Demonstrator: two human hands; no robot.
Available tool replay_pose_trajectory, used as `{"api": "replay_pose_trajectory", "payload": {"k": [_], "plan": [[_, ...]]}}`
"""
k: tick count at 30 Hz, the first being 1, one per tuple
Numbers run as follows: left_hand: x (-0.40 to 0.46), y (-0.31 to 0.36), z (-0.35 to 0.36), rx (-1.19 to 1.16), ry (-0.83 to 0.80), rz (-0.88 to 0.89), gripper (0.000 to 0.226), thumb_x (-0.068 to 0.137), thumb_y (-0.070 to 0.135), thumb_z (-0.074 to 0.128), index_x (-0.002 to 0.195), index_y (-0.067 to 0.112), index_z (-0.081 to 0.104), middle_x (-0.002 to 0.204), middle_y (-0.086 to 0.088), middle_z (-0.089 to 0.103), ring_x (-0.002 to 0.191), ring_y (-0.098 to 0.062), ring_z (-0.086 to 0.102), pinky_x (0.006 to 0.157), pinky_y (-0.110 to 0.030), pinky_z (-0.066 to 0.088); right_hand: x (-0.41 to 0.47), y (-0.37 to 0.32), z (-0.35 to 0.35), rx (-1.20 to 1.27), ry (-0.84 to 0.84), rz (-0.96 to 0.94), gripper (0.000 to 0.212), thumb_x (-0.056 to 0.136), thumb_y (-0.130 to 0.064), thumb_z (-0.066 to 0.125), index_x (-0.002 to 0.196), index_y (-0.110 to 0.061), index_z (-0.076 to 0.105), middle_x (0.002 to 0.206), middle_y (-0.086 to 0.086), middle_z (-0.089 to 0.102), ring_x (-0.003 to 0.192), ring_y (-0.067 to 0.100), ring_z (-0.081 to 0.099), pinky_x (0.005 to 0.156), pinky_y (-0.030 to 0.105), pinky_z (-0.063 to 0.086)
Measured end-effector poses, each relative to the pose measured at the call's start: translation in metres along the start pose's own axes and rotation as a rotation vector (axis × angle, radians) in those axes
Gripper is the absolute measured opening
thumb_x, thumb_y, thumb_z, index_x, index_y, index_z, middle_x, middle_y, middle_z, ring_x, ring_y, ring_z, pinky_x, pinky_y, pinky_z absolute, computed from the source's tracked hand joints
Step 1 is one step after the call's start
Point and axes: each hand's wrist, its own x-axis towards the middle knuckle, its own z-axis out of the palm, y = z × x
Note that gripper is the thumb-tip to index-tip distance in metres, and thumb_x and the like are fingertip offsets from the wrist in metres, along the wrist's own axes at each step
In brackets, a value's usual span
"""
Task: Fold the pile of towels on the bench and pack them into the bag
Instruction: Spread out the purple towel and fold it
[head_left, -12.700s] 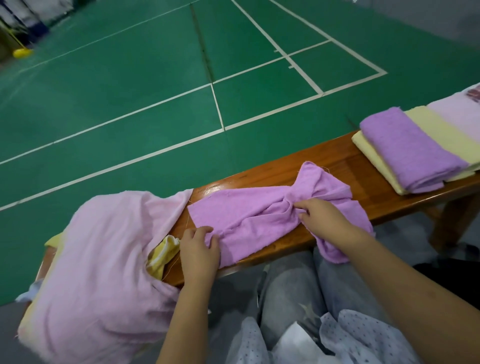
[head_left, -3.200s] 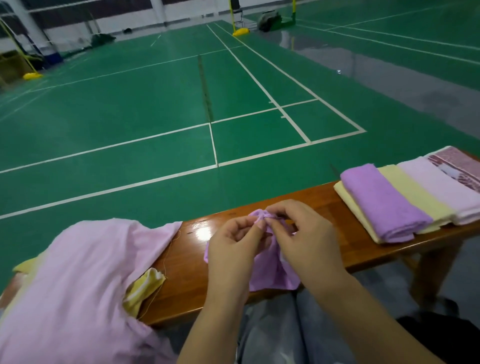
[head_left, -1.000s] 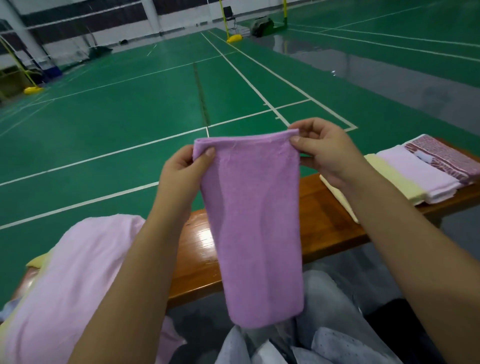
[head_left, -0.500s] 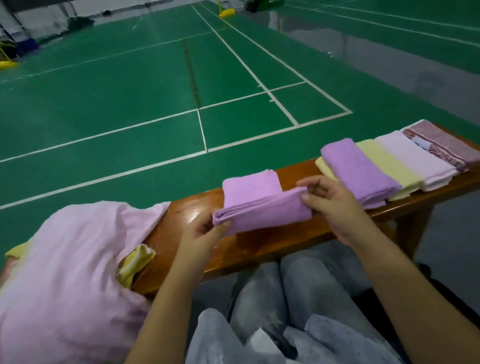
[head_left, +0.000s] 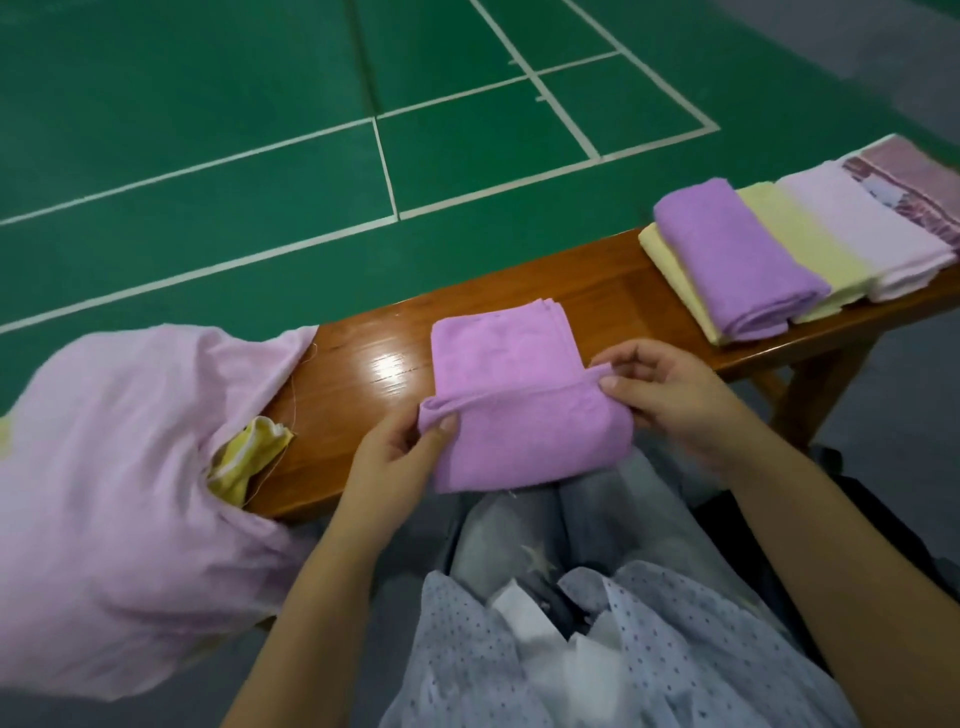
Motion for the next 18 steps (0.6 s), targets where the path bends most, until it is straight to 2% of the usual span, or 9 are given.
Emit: {"api": "replay_pose_trajectory", "payload": {"k": [3,6,9,11,13,14,16,18], "plan": [[0.038,0.009,0.004,-0.009,0.106,-0.027,0.012,0.095,0.034,0.056,0.103,0.034,0.064,0.098,0.013,0.067,0.096,-0.011,0.061,0.078,-0.032,0.055,0.039,-0.012,0.006,-0.129,0.119,-0.09,0.019,0.091,-0.01,0.06,0.109,-0.014,0.061,0.103,-0.001,0.065,0.094,0.012,0.062,0.077,0.026,0.053],[0.087,0.013,0.01,-0.028,0.182,-0.077,0.007,0.096,0.033,0.055,0.097,0.036,0.062,0.098,0.013,0.066,0.096,-0.011,0.061,0.079,-0.031,0.054,0.084,-0.017,0.017,-0.181,0.233,-0.135,0.018,0.093,-0.012,0.058,0.11,-0.016,0.058,0.107,-0.004,0.062,0.097,0.009,0.059,0.077,0.019,0.049],[0.135,-0.002,0.013,0.083,0.211,-0.122,0.007,0.097,0.032,0.053,0.097,0.031,0.061,0.101,0.008,0.065,0.095,-0.016,0.061,0.08,-0.035,0.054,0.126,-0.013,0.026,-0.278,0.258,-0.138,0.019,0.094,-0.011,0.056,0.113,-0.013,0.057,0.111,0.002,0.06,0.104,0.017,0.057,0.083,0.024,0.046],[0.155,-0.014,0.015,0.226,0.192,-0.183,0.011,0.098,0.032,0.052,0.104,0.025,0.058,0.11,0.0,0.064,0.093,-0.017,0.058,0.079,-0.035,0.052,0.145,-0.007,0.029,-0.418,0.245,-0.11,0.025,0.095,-0.012,0.054,0.12,-0.012,0.054,0.12,0.006,0.059,0.109,0.021,0.056,0.084,0.025,0.044],[0.162,-0.02,0.017,0.333,0.197,-0.235,0.022,0.099,0.03,0.051,0.118,0.019,0.054,0.123,-0.005,0.059,0.095,-0.016,0.053,0.076,-0.028,0.047,0.153,-0.001,0.03,-0.566,0.267,-0.074,0.034,0.097,-0.016,0.053,0.13,-0.014,0.047,0.133,0.007,0.052,0.117,0.023,0.053,0.088,0.025,0.041],[0.16,-0.02,0.017,0.38,0.225,-0.23,0.031,0.099,0.029,0.051,0.127,0.016,0.05,0.131,-0.007,0.053,0.101,-0.017,0.052,0.082,-0.027,0.045,0.151,0.0,0.03,-0.629,0.298,-0.088,0.037,0.097,-0.019,0.052,0.134,-0.016,0.045,0.138,0.007,0.048,0.121,0.023,0.05,0.089,0.024,0.04],[0.146,-0.019,0.013,0.54,0.307,-0.056,0.045,0.098,0.031,0.052,0.138,0.012,0.043,0.144,-0.008,0.039,0.124,-0.021,0.044,0.102,-0.031,0.037,0.135,0.003,0.03,-0.734,0.297,-0.254,0.037,0.097,-0.023,0.052,0.134,-0.018,0.047,0.142,0.004,0.044,0.126,0.02,0.046,0.093,0.023,0.036],[0.118,-0.024,0.012,0.704,0.241,0.327,0.056,0.094,0.041,0.054,0.14,0.011,0.042,0.15,-0.008,0.034,0.137,-0.024,0.033,0.111,-0.035,0.027,0.111,0.013,0.031,-0.819,0.166,-0.52,0.034,0.095,-0.029,0.054,0.126,-0.015,0.056,0.139,0.005,0.048,0.126,0.02,0.045,0.1,0.028,0.035]]}}
